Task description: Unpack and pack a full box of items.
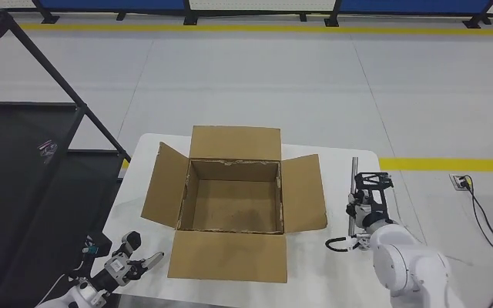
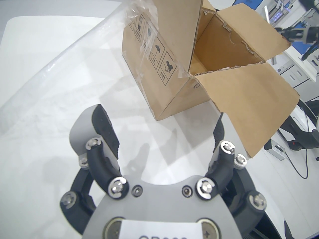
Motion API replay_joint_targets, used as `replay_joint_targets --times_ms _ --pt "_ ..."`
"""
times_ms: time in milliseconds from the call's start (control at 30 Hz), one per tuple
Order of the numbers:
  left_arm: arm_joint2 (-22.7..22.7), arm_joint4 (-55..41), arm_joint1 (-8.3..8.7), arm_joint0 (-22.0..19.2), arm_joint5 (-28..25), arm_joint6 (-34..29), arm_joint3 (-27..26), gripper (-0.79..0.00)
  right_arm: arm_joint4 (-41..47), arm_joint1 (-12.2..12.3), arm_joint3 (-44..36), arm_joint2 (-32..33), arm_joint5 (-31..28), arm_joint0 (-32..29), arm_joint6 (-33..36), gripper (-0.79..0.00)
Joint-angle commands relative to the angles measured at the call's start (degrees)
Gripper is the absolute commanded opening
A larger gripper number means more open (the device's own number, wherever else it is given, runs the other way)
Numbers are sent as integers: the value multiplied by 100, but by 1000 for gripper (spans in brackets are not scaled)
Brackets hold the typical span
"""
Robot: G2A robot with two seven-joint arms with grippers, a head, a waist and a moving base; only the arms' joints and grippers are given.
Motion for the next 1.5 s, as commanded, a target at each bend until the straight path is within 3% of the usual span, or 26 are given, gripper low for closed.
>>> replay_joint_targets --times_ms 0,200,433,667,800,1000,1133,1467 --pt "0 0 0 0 0 0 0 0 -113 -9 -452 -115 -11 -70 -203 -785" --pt "0 0 0 0 0 0 0 0 -281 -82 -723 -949 -253 419 -337 -785" --pt "0 0 0 0 0 0 0 0 -446 -395 578 -2794 -480 2249 200 -785" --pt "0 0 0 0 0 0 0 0 -218 -1165 2953 -4868 -430 4288 707 -785" --pt "0 0 0 0 0 0 0 0 169 -1708 4288 -5692 -631 4935 907 -785" --pt "0 0 0 0 0 0 0 0 586 -2338 5872 -6152 -821 5394 829 -785" --pt "0 0 0 0 0 0 0 0 683 -2689 6761 -6293 -643 5508 735 -785" --pt "0 0 0 0 0 0 0 0 1083 -3359 8400 -6332 -892 5685 343 -785"
